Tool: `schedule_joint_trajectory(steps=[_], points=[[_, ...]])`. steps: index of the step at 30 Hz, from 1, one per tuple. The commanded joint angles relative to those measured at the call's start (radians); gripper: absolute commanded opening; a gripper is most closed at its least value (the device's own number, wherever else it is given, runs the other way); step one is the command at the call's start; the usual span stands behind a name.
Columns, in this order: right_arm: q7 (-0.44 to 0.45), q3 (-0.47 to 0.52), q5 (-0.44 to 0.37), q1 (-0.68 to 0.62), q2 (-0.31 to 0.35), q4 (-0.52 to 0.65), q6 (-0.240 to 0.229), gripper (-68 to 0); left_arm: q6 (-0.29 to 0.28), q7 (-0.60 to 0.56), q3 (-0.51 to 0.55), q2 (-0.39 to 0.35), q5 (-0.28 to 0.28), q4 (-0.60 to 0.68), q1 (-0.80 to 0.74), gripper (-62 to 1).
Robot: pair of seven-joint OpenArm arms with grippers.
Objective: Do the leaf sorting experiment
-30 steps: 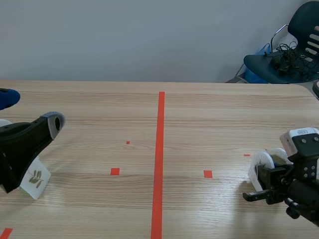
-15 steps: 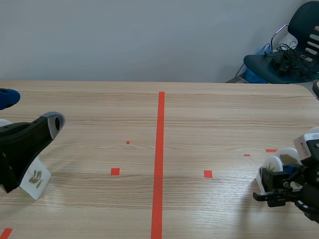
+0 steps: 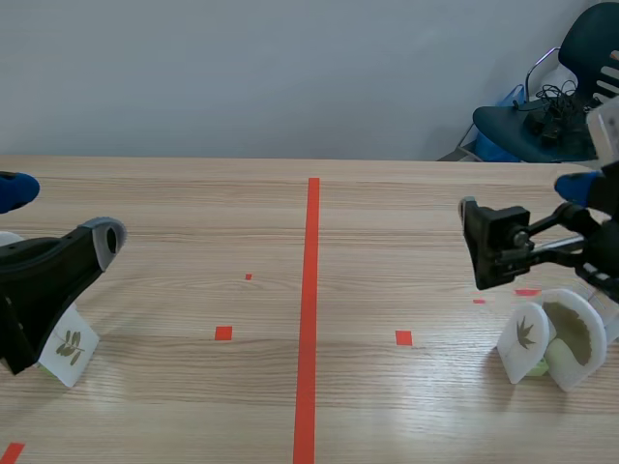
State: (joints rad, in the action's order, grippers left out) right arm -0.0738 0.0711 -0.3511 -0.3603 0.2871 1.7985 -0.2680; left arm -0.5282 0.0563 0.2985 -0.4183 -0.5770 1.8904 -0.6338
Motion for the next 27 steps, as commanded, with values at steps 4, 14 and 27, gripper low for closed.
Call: schedule_joint_trajectory(steps=[4,14,27], points=[[-0.057,0.006,-0.122,-0.068,0.087,0.101,0.006,0.4,-0.003,-0.014,-0.001,-0.001,-0.014,0.002,0.005,1.4],[-0.062,0.006,-0.195,-0.388,0.303,0.394,0.008,0.4,-0.003,-0.010,-0.001,-0.001,-0.014,0.002,0.005,1.4],[-0.027,0.006,-0.195,-0.388,0.283,0.394,0.011,0.4,-0.003,0.002,-0.001,-0.001,-0.010,0.002,0.002,1.4]])
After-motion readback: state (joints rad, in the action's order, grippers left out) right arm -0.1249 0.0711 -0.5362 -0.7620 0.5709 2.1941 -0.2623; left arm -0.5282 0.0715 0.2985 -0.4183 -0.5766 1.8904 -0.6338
